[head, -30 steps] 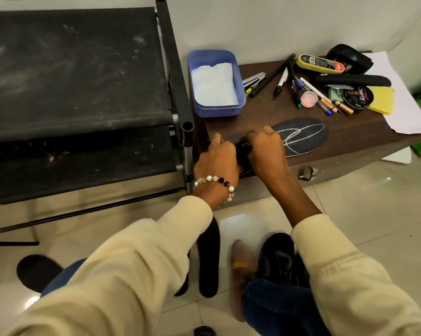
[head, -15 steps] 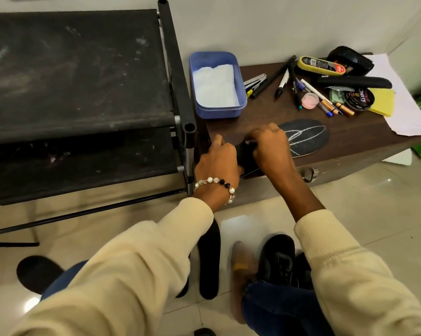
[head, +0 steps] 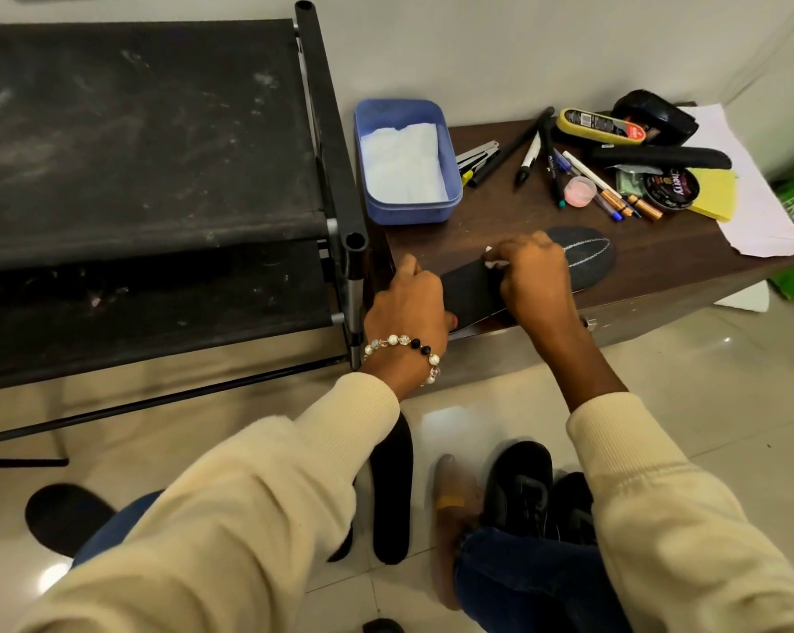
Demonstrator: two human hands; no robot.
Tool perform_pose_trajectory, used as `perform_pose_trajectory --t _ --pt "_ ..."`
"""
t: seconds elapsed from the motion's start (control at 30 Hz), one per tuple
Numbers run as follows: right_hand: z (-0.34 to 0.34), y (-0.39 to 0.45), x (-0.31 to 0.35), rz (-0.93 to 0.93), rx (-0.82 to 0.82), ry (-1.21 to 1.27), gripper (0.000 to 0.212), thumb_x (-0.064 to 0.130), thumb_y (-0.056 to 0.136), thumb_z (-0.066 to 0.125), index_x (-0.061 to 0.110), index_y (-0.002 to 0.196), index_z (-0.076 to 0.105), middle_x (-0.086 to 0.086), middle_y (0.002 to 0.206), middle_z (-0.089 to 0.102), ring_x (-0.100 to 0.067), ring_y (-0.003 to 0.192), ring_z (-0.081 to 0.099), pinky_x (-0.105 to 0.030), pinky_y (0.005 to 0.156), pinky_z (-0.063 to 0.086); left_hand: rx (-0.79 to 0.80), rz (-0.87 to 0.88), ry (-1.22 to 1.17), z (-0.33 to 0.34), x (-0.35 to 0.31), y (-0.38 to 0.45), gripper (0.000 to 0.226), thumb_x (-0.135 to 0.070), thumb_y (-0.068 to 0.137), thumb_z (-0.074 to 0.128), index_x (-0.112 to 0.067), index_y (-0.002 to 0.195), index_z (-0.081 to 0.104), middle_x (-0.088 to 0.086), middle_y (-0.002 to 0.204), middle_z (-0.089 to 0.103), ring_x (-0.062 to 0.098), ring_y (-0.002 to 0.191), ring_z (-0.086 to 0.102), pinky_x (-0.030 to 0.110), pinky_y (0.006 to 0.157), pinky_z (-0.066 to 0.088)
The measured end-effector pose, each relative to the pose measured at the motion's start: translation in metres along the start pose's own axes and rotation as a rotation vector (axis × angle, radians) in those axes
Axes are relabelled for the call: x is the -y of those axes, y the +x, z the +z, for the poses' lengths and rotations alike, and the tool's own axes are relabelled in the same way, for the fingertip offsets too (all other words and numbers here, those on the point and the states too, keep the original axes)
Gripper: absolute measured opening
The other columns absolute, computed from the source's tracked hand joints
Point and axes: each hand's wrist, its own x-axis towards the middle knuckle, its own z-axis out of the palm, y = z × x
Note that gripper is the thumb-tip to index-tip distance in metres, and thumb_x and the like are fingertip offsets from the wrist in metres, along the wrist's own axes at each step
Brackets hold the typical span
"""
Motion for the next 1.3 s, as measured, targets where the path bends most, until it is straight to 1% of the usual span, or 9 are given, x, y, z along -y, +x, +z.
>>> perform_pose_trajectory --t 0.1,0.27,0.43,0.6,0.83,1.0,1.1,1.2,1.3 --pt "-0.002 -0.005 0.007 -0.009 0.020 -0.064 0.030 0.004 0.088 0.054 0.008 0.115 0.066 -0.014 0.114 0.062 -0.029 0.111 0.047 -0.036 0.088 0.042 0.007 -0.003 0.012 -0.001 -0.002 -0.001 0.039 -0.031 0.086 0.070 -0.013 0.120 0.060 0.004 0.130 0.039 0.032 0.101 0.058 0.032 0.069 0.041" --pt "-0.015 -0.015 0.003 -0.277 0.189 -0.017 0.041 -0.001 0.084 0.055 0.017 0.120 0.065 -0.007 0.124 0.062 -0.028 0.115 0.050 -0.034 0.094 0.038 0.034 -0.010 0.046 -0.005 -0.006 -0.004 0.033 -0.031 0.089 0.066 -0.011 0.114 0.060 0.006 0.134 0.036 0.036 0.098 0.059 0.037 0.067 0.045" --pt "-0.027 -0.025 -0.031 0.106 0.048 0.230 0.027 0.004 0.087 0.062 0.016 0.110 0.070 -0.009 0.112 0.068 -0.024 0.109 0.059 -0.032 0.099 0.043 0.057 0.025 0.137 -0.004 -0.012 -0.007 0.046 -0.050 0.087 0.063 -0.011 0.111 0.060 0.008 0.136 0.034 0.033 0.102 0.054 0.037 0.073 0.044" --pt "-0.031 -0.034 -0.041 0.402 -0.182 0.574 0.019 0.022 0.086 0.068 0.015 0.104 0.072 0.000 0.099 0.070 -0.016 0.098 0.062 -0.038 0.090 0.052 0.007 0.225 0.267 0.005 -0.013 0.001 0.076 -0.050 0.087 0.062 -0.012 0.146 0.034 0.005 0.150 0.022 0.031 0.134 0.028 0.043 0.104 0.034" --pt "-0.007 -0.035 -0.010 0.023 -0.026 0.075 0.027 0.008 0.090 0.055 0.009 0.114 0.066 -0.012 0.117 0.061 -0.026 0.110 0.051 -0.034 0.091 0.043 0.022 0.227 0.258 0.010 -0.016 0.000 0.054 -0.034 0.092 0.059 -0.016 0.140 0.044 0.006 0.139 0.040 0.032 0.124 0.040 0.042 0.099 0.038" --pt "-0.010 -0.044 -0.005 -0.326 0.082 0.072 0.031 -0.006 0.080 0.057 0.006 0.106 0.071 -0.012 0.105 0.069 -0.034 0.100 0.058 -0.043 0.080 0.052 0.015 0.204 0.226 0.005 -0.013 0.000 0.046 -0.034 0.093 0.059 -0.028 0.138 0.049 0.004 0.135 0.042 0.033 0.120 0.042 0.040 0.096 0.039" --pt "-0.006 -0.041 -0.024 -0.229 -0.013 0.049 0.030 -0.012 0.070 0.068 0.003 0.095 0.074 -0.016 0.090 0.071 -0.037 0.086 0.061 -0.037 0.070 0.052 0.029 0.211 0.264 0.004 -0.014 0.001 0.050 -0.037 0.092 0.059 -0.026 0.139 0.049 0.004 0.138 0.041 0.033 0.125 0.037 0.040 0.099 0.038" --pt "-0.006 -0.037 -0.018 -0.020 0.013 0.014 0.035 -0.004 0.083 0.058 0.005 0.116 0.066 -0.016 0.111 0.062 -0.033 0.109 0.050 -0.037 0.083 0.044 0.010 0.219 0.290 0.006 -0.014 0.001 0.048 -0.036 0.092 0.060 -0.025 0.137 0.051 0.004 0.137 0.044 0.032 0.130 0.033 0.040 0.101 0.036" --pt "-0.009 -0.036 0.002 -0.111 0.100 0.002 0.036 0.004 0.088 0.053 0.010 0.122 0.062 -0.011 0.123 0.057 -0.027 0.118 0.045 -0.034 0.090 0.040 -0.004 0.220 0.285 0.009 -0.013 0.003 0.041 -0.034 0.092 0.061 -0.024 0.131 0.057 0.003 0.133 0.048 0.032 0.127 0.037 0.039 0.097 0.039"
